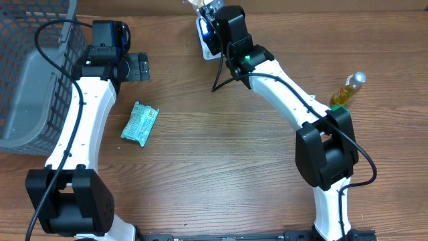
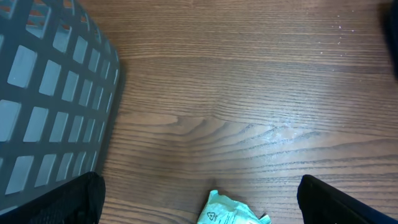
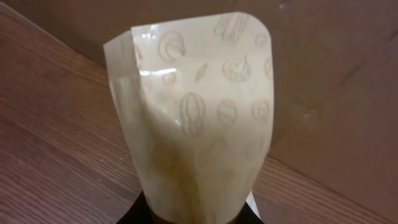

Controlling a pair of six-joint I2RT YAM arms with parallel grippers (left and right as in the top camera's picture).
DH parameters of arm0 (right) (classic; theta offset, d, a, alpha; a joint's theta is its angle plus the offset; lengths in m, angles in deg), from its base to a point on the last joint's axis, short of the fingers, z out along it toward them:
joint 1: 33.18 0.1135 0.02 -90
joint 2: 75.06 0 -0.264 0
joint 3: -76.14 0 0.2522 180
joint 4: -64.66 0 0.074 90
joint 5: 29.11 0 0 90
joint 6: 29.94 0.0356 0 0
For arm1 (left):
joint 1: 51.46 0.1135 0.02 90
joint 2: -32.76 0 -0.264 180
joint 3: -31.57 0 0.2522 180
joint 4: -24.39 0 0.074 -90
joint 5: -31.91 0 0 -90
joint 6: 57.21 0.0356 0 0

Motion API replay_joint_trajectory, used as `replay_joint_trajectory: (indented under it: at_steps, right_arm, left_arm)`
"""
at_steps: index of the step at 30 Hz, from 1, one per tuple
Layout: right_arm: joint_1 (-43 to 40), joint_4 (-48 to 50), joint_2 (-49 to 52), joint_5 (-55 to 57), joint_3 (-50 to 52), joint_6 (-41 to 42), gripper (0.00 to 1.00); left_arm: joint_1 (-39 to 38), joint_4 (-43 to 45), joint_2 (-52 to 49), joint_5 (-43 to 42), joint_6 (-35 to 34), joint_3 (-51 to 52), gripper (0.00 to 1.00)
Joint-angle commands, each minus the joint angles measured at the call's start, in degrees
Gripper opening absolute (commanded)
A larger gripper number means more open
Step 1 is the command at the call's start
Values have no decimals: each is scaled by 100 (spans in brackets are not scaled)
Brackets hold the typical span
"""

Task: Scan the item barcode
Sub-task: 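Hold the PanTree bag in front of the white scanner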

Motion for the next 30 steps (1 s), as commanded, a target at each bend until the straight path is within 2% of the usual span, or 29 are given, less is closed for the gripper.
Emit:
replay_joint_trajectory:
  at_steps: [1, 13, 30]
  right_arm:
    - [109, -140, 9, -151, -31, 4, 4]
    - [192, -570, 9, -940, -31, 52, 4]
    - [142, -557, -125, -949, -70, 68, 4]
  left_arm:
    - [-26, 17, 103, 17, 127, -116, 100]
    - [-26, 17, 103, 17, 127, -116, 100]
    - [-26, 17, 103, 17, 127, -116, 100]
